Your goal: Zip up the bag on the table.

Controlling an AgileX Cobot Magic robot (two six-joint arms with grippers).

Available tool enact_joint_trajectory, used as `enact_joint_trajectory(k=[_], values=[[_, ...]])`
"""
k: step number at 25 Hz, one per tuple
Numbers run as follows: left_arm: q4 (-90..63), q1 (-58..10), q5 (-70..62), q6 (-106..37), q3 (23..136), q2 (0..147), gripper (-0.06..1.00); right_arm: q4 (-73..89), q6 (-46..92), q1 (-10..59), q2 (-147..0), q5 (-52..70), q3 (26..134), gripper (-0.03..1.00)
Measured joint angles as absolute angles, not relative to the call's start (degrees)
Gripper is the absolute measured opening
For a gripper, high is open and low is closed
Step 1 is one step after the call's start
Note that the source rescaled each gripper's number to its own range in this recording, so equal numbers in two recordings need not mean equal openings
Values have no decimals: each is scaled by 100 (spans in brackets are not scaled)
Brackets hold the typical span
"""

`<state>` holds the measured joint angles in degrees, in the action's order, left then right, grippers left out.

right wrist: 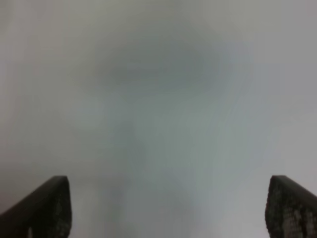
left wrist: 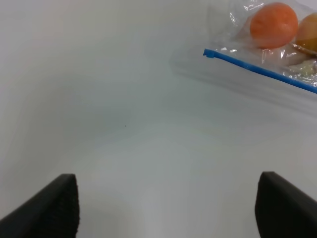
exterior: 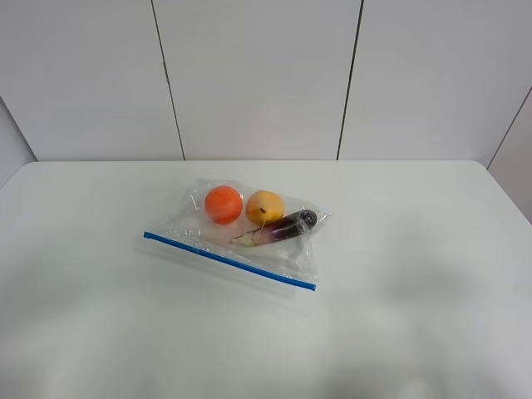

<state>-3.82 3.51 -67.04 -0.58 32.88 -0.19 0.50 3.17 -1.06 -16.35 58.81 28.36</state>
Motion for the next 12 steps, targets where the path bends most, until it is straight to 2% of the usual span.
enact_joint_trajectory(k=[8,12], values=[[-382,351,-6704,-58,3288,-19,100,50,317,-106,-157,5881,2829,96],[-382,351,-6704,-58,3288,-19,100,50,298,-106,25,5881,2829,96]])
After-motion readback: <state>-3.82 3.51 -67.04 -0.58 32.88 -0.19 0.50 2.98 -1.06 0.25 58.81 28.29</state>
